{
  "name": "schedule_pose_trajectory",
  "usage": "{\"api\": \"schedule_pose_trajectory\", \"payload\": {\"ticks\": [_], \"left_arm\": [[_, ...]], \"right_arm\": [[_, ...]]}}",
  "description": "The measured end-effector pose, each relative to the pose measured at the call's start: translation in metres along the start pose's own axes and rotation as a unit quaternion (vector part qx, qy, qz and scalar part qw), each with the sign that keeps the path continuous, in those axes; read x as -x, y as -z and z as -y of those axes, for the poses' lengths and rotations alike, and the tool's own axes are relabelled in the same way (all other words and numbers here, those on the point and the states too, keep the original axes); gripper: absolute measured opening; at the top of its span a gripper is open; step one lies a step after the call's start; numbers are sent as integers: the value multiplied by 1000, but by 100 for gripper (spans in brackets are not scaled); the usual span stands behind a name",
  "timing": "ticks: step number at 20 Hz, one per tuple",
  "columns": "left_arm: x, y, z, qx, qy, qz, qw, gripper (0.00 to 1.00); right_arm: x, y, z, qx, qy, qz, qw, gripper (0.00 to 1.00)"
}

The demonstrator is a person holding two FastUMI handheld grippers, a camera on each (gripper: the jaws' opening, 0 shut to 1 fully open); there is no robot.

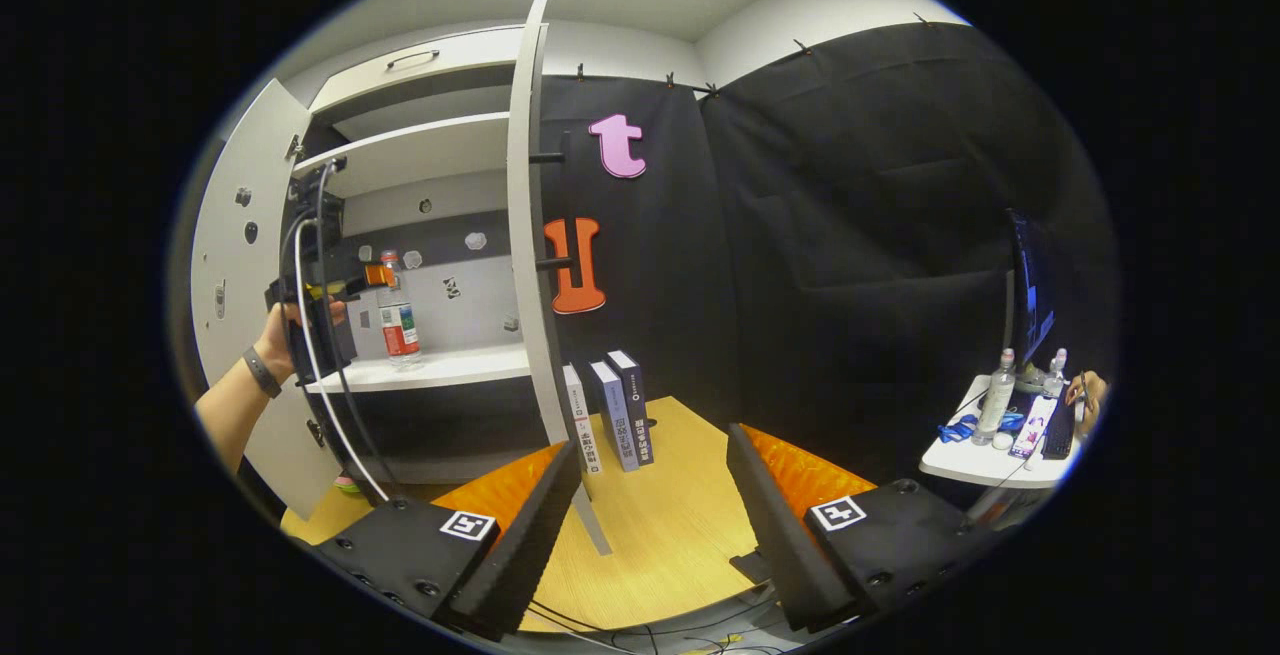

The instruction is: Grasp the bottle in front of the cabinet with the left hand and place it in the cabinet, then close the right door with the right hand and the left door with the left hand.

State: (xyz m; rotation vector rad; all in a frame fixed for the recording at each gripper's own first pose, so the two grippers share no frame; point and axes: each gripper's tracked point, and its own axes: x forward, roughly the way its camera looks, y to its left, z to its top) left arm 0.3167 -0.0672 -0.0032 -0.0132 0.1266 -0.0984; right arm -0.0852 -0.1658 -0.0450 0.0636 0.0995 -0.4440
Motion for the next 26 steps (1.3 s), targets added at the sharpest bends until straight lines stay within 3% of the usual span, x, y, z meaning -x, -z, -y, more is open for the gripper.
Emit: {"api": "schedule_pose_trajectory", "payload": {"ticks": [4, 8, 12, 18, 21, 26], "left_arm": [[67, -34, 8, 43, 23, 39, 998, 94], [132, -33, 0, 62, 31, 48, 996, 95], [191, -13, -24, 31, -2, 51, 998, 94], [269, 30, -44, 24, -46, 48, 998, 94], [301, 50, -48, 1, -69, 43, 997, 94], [331, 80, -38, 17, -70, 18, 997, 95]], "right_arm": [[-2, 0, -18, 0, -29, 2, 1000, 98], [2, 2, -39, 8, -66, -2, 998, 98], [6, -1, -62, 22, -101, 3, 995, 98], [15, 10, -96, 22, -150, -8, 988, 98], [14, 21, -104, 27, -161, -21, 986, 98], [13, 32, -105, 22, -163, -33, 986, 98]]}}
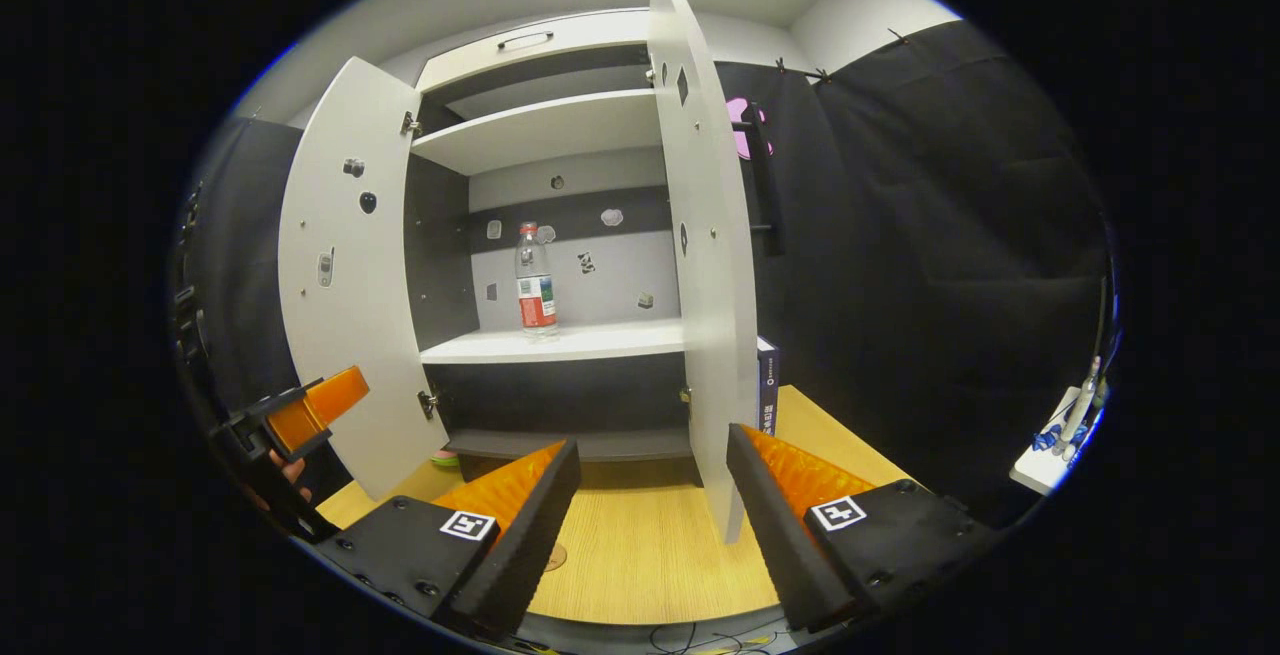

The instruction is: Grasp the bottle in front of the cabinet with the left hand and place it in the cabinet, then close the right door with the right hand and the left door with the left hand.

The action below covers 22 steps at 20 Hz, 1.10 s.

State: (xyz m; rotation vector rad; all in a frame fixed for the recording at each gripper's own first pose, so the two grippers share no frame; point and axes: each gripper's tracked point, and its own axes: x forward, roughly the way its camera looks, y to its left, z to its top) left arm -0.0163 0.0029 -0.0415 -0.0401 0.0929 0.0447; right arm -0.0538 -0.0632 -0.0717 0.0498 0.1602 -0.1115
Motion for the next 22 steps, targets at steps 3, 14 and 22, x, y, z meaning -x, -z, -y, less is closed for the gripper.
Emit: {"api": "schedule_pose_trajectory", "payload": {"ticks": [3, 14, 22], "left_arm": [[2, 2, 5, 17, 3, -3, 1000, 95], [12, -13, -11, 4, 0, 11, 1000, 95], [17, -14, -33, 16, -22, 10, 1000, 95]], "right_arm": [[2, -14, 21, 2, 16, 12, 1000, 98], [-34, -163, 158, -9, 112, 132, 985, 98], [-80, -185, 158, 22, 93, 139, 986, 89]]}}
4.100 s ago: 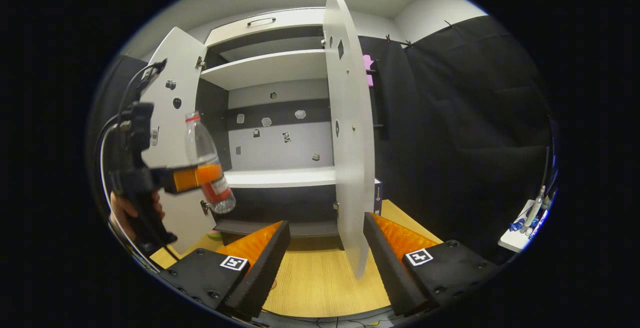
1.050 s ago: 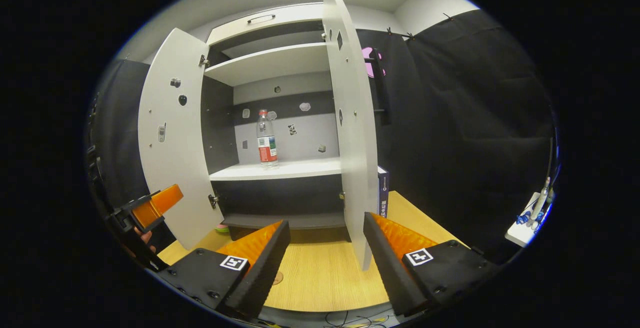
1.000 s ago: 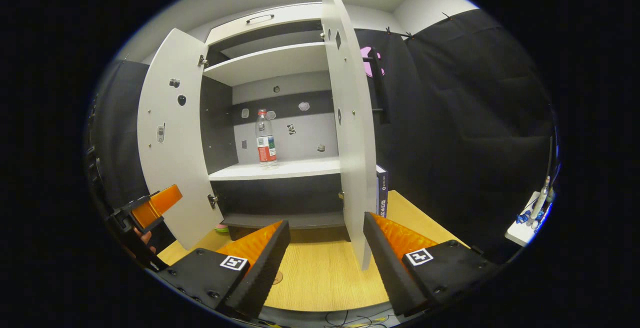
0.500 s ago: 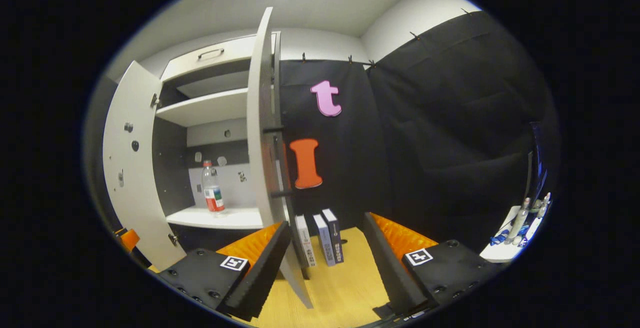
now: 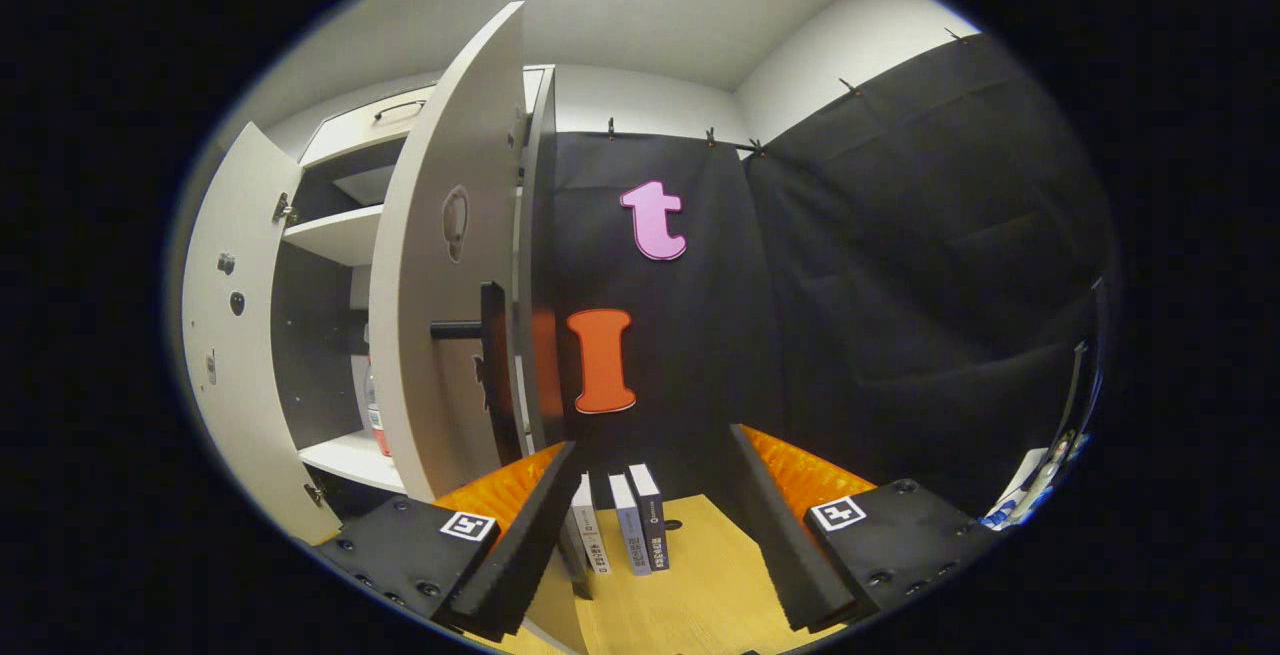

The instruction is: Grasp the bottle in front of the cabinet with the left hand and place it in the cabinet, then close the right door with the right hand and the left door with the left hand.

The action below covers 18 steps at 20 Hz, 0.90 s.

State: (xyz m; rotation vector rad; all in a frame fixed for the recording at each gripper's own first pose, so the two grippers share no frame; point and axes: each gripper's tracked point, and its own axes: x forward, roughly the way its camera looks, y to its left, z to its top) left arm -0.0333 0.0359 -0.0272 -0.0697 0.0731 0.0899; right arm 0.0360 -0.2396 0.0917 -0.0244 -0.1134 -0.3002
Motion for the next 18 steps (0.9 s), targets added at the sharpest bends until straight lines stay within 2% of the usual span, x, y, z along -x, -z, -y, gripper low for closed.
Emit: {"api": "schedule_pose_trajectory", "payload": {"ticks": [2, 3, 12, 18], "left_arm": [[-1, 1, -3, 3, -3, 0, 1000, 95], [-1, 3, -4, 6, -2, -1, 1000, 95], [-11, 14, 9, 48, 24, -12, 998, 95], [-12, 11, 2, 43, 23, -12, 999, 95]], "right_arm": [[-1, -5, -1, 1, 8, 11, 1000, 88], [0, -5, -2, 0, 10, 12, 1000, 95], [14, -5, -31, 40, -5, 15, 999, 96], [22, 1, -82, 13, -68, 7, 998, 96]]}}
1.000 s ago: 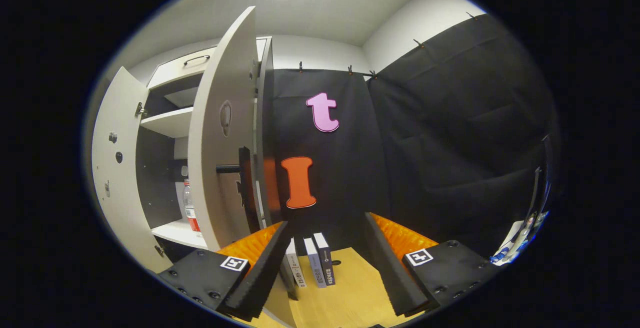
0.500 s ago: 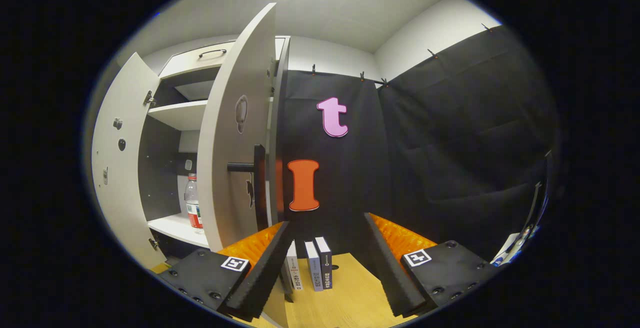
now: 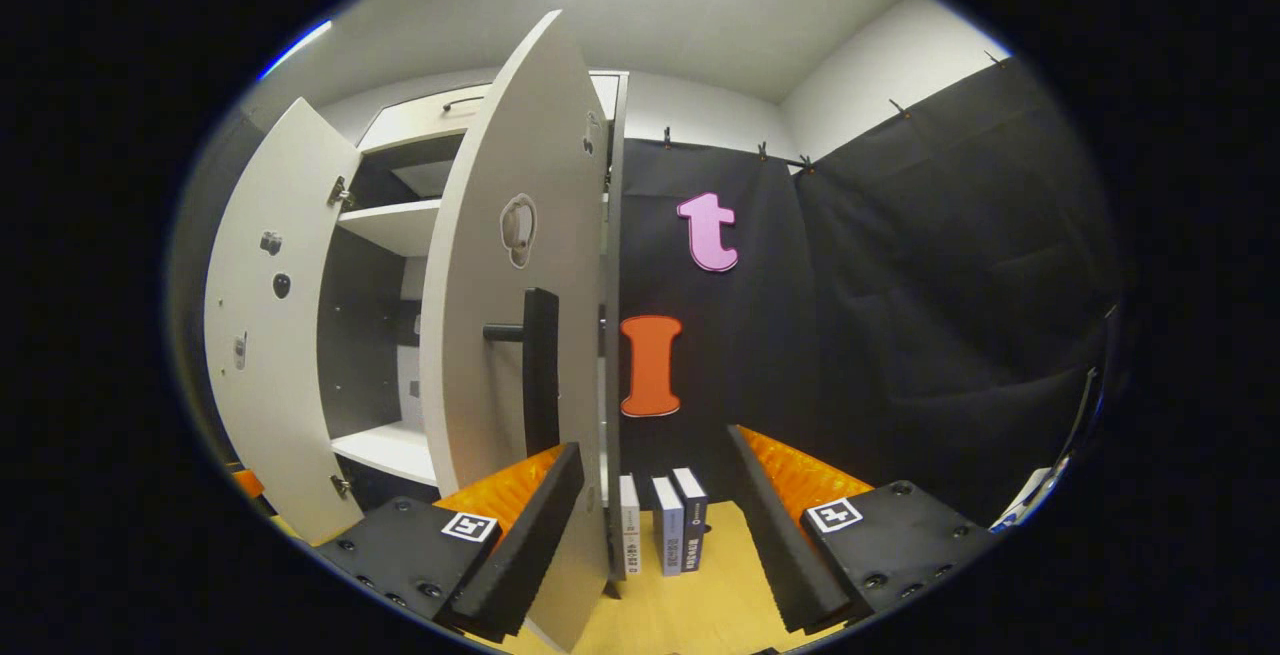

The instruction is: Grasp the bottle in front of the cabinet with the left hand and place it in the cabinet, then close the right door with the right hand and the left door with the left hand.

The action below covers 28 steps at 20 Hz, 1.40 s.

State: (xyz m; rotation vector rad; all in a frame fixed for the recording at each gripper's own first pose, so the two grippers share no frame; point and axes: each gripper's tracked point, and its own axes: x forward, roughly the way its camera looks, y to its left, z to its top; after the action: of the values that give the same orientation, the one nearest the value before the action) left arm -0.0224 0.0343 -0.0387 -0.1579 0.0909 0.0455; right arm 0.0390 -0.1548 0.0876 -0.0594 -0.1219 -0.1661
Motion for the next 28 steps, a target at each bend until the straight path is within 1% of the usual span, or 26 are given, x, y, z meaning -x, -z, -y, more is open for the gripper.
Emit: {"api": "schedule_pose_trajectory", "payload": {"ticks": [6, 10, 15, 21, 22, 23, 24, 25, 26, 28], "left_arm": [[6, -2, -13, 5, -16, -1, 1000, 95], [9, -4, -27, 1, -32, 3, 999, 95], [18, -12, -41, -4, -56, 13, 998, 95], [28, -27, -63, 3, -87, 34, 996, 95], [30, -29, -68, 2, -94, 37, 995, 95], [33, -32, -74, 0, -101, 40, 994, 95], [36, -35, -79, -4, -109, 43, 993, 95], [40, -37, -83, -8, -117, 46, 992, 94], [44, -42, -89, -12, -126, 48, 991, 95], [49, -50, -101, -18, -141, 58, 988, 95]], "right_arm": [[-13, 8, -57, -19, -64, -7, 998, 97], [-26, 9, -83, -28, -92, -9, 995, 97], [-30, 11, -110, -25, -124, -8, 992, 97], [-56, 14, -146, -47, -152, -18, 987, 96], [-60, 15, -151, -48, -156, -19, 986, 100], [-64, 14, -156, -46, -157, -18, 986, 97], [-66, 14, -160, -43, -159, -16, 986, 96], [-69, 17, -166, -41, -160, -21, 986, 100], [-74, 16, -170, -42, -161, -20, 986, 95], [-82, 19, -175, -49, -164, -25, 985, 95]]}}
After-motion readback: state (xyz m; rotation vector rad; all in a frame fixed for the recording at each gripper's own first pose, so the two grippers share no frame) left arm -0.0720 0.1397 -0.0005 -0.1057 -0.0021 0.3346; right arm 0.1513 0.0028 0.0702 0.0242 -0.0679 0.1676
